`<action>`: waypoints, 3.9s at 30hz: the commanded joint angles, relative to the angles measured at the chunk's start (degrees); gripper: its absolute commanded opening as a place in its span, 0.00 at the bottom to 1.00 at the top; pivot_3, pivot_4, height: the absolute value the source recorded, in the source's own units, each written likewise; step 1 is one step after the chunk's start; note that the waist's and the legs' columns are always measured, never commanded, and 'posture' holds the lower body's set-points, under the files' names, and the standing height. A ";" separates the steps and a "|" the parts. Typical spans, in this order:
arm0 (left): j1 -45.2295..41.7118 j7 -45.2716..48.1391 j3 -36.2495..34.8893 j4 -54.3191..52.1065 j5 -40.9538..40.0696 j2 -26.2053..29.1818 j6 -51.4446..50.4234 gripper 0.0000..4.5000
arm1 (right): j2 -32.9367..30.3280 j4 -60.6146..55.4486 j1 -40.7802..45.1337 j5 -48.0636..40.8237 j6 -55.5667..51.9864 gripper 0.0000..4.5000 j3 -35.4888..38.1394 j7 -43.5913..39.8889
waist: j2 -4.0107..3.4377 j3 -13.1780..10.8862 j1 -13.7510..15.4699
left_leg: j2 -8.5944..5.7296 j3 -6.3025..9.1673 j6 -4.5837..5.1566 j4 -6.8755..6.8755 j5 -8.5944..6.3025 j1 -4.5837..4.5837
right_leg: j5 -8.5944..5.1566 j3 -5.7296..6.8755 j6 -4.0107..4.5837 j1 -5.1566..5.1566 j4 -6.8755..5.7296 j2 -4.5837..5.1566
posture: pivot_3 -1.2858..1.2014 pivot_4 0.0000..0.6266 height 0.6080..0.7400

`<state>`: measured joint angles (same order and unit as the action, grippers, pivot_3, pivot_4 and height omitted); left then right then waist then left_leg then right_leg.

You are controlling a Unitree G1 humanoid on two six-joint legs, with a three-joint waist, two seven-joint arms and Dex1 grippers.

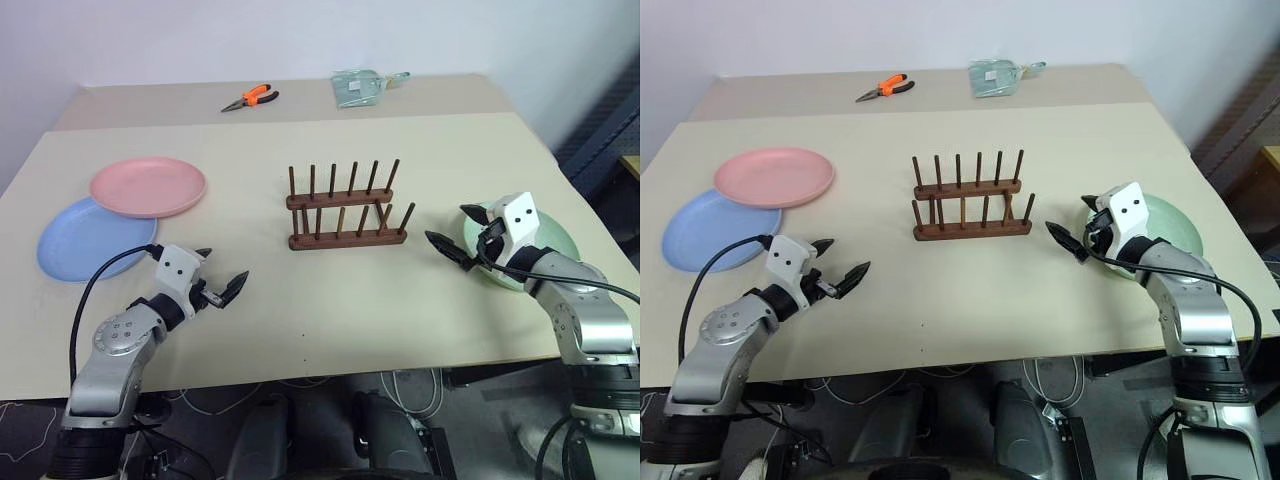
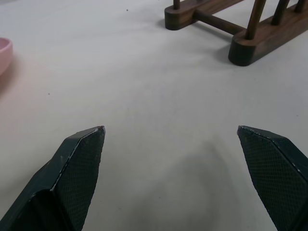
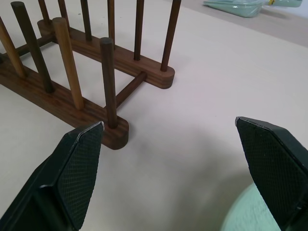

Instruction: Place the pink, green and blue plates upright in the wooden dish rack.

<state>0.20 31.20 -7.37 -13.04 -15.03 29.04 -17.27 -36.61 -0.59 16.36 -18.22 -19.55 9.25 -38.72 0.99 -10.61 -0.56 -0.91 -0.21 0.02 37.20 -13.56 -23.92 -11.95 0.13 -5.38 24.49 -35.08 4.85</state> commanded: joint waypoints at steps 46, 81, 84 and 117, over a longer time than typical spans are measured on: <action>-27.24 39.89 20.83 30.05 7.51 -1.41 15.57 0.40 | 2.65 -13.68 -12.78 6.84 -0.35 1.00 4.92 12.12 | -0.06 0.14 0.71 | -0.11 0.03 0.16 0.07 -0.07 0.08 | -0.03 0.01 -0.17 -0.12 -0.09 0.01 | 0.52 0.24 0.98; -19.81 5.26 17.26 25.69 8.50 -9.94 2.54 0.01 | 9.23 1.61 -0.49 19.74 -1.45 0.00 -16.50 13.89 | -0.09 0.81 0.93 | -0.13 0.02 0.12 0.07 -0.09 0.61 | -0.29 0.02 0.07 -0.65 -0.08 0.06 | 0.52 0.24 0.98; -20.69 4.51 16.88 27.93 8.57 -9.97 3.93 0.01 | 10.11 4.34 1.69 19.84 -0.14 0.00 -16.13 14.23 | -0.11 0.88 0.76 | -0.14 0.02 0.13 0.04 -0.09 0.63 | -0.28 0.02 0.06 -0.66 -0.08 0.05 | 0.52 0.24 0.98; -38.39 -43.58 -33.85 23.09 -16.72 -12.68 -21.90 0.52 | 9.46 -12.18 -0.91 12.01 -0.56 1.00 -17.26 -0.59 | 0.53 0.51 1.22 | -0.04 0.10 0.09 -0.04 -0.08 0.39 | -0.07 0.06 -0.27 -0.36 -0.16 -0.14 | 0.52 0.24 0.98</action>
<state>-35.92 -11.95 -39.46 10.42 -28.27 15.86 -37.64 -27.43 -10.07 14.67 -5.88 -21.08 -8.31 -39.64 1.52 -10.11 0.66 -0.96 -0.10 0.10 37.16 -13.64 -23.53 -12.01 0.19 -5.65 24.13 -35.23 4.71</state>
